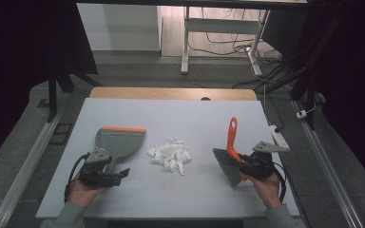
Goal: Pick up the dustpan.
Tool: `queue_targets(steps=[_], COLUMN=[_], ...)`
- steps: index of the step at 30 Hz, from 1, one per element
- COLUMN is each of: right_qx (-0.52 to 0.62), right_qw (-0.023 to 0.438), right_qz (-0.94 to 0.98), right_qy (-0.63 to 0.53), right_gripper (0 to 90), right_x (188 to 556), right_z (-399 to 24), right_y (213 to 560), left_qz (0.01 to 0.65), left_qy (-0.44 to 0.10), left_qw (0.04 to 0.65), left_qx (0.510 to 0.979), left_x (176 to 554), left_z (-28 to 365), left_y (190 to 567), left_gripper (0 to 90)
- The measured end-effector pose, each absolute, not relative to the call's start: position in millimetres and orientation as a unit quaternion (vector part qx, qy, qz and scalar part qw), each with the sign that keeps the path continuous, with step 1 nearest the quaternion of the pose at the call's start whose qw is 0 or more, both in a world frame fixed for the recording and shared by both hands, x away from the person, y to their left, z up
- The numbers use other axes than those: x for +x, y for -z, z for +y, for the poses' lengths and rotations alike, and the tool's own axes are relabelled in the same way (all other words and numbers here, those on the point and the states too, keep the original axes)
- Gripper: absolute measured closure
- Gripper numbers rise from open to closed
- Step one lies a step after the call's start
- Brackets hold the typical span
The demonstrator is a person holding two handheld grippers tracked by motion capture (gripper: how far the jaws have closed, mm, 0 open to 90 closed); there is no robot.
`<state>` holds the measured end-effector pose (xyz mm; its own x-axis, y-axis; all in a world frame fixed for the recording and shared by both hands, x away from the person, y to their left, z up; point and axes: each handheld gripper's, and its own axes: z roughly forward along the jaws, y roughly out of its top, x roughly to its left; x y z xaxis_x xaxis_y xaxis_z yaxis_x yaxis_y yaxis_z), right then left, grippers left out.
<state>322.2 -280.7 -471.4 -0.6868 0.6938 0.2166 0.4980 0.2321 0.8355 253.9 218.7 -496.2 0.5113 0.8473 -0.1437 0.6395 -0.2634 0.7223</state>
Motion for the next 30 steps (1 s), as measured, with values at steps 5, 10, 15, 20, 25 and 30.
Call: queue_targets(steps=[5, 10, 15, 20, 25, 30], right_qx=[0.380, 0.378, 0.378, 0.375, 0.374, 0.370], right_qw=[0.100, 0.098, 0.099, 0.100, 0.101, 0.102], right_qz=[0.780, 0.780, 0.780, 0.779, 0.779, 0.780], right_qy=[-0.487, -0.488, -0.490, -0.492, -0.493, -0.495], right_gripper=[70.0, 70.0, 70.0, 70.0, 70.0, 70.0], right_x=[321.9, 321.5, 321.5, 321.3, 320.9, 320.8], right_z=[-279.8, -279.1, -279.2, -279.6, -279.6, -279.9], right_y=[472.6, 472.2, 472.2, 471.4, 470.6, 470.1], left_qz=[0.474, 0.472, 0.468, 0.467, 0.470, 0.470], left_qy=[-0.130, -0.127, -0.125, -0.126, -0.127, -0.127], left_qw=[0.374, 0.369, 0.366, 0.365, 0.365, 0.363], left_qx=[0.787, 0.791, 0.794, 0.795, 0.794, 0.795], left_x=[254.4, 254.4, 254.1, 253.6, 253.7, 253.8], left_z=[217.7, 216.5, 214.1, 214.2, 214.2, 211.9], left_y=[497.7, 498.4, 498.9, 498.1, 497.8, 498.2], left_gripper=[16.9, 16.7, 16.7, 16.8, 16.9, 16.9])
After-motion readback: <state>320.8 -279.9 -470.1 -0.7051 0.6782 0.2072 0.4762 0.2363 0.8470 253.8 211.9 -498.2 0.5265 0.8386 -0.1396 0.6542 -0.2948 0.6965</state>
